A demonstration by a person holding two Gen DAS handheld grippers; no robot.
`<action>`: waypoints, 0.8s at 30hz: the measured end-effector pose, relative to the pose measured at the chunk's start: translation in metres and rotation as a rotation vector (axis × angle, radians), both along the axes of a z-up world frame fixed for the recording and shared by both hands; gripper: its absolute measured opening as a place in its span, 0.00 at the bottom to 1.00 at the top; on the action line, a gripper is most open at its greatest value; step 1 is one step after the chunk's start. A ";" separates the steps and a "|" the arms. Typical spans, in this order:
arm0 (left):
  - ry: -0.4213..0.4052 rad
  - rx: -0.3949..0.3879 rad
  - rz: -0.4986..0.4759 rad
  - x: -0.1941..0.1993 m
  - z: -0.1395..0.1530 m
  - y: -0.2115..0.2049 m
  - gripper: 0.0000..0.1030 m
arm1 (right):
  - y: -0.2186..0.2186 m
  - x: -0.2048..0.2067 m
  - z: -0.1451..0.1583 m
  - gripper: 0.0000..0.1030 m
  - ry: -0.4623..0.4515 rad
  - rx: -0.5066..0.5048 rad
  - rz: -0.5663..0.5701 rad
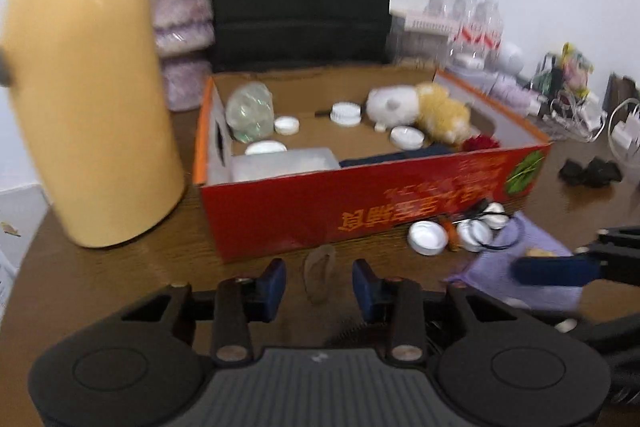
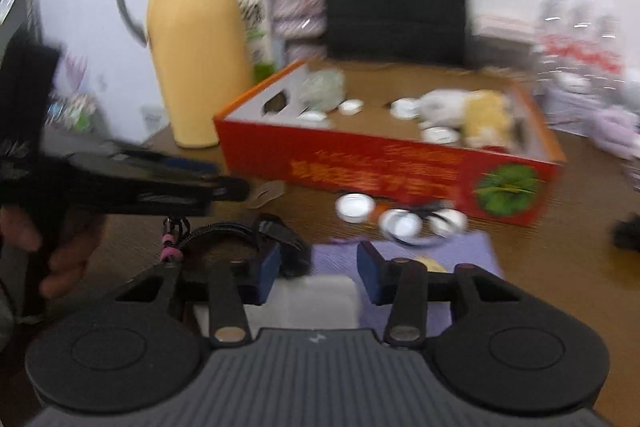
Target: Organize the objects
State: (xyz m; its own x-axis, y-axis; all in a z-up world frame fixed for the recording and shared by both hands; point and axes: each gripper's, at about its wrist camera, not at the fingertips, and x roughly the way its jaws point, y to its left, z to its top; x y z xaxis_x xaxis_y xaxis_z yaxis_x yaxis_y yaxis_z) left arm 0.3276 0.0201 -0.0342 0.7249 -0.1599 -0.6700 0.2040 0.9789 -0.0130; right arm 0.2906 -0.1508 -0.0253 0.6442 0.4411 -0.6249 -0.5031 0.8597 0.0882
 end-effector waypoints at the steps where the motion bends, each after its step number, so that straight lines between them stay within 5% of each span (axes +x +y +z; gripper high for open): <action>1: 0.014 -0.001 -0.001 0.008 -0.006 0.000 0.32 | 0.009 0.011 -0.006 0.35 0.010 -0.020 0.017; 6: 0.005 0.008 -0.038 0.012 -0.018 0.002 0.06 | 0.031 0.047 -0.030 0.25 0.064 -0.061 0.094; 15: -0.027 0.004 -0.004 0.005 -0.014 0.006 0.03 | 0.033 0.039 -0.031 0.15 -0.030 -0.055 0.044; 19: -0.094 -0.023 0.017 -0.007 0.007 0.013 0.03 | 0.034 0.035 -0.021 0.06 -0.084 -0.062 0.018; 24: -0.164 -0.097 0.088 -0.051 0.038 0.026 0.03 | 0.030 0.019 -0.015 0.06 -0.108 -0.039 0.010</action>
State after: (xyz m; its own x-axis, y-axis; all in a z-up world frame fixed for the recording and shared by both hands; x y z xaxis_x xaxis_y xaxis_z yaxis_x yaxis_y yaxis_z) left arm 0.2762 0.0462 0.0034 0.8372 -0.1492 -0.5261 0.1248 0.9888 -0.0818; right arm 0.3094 -0.1207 -0.0405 0.7040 0.4245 -0.5693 -0.5166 0.8563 -0.0003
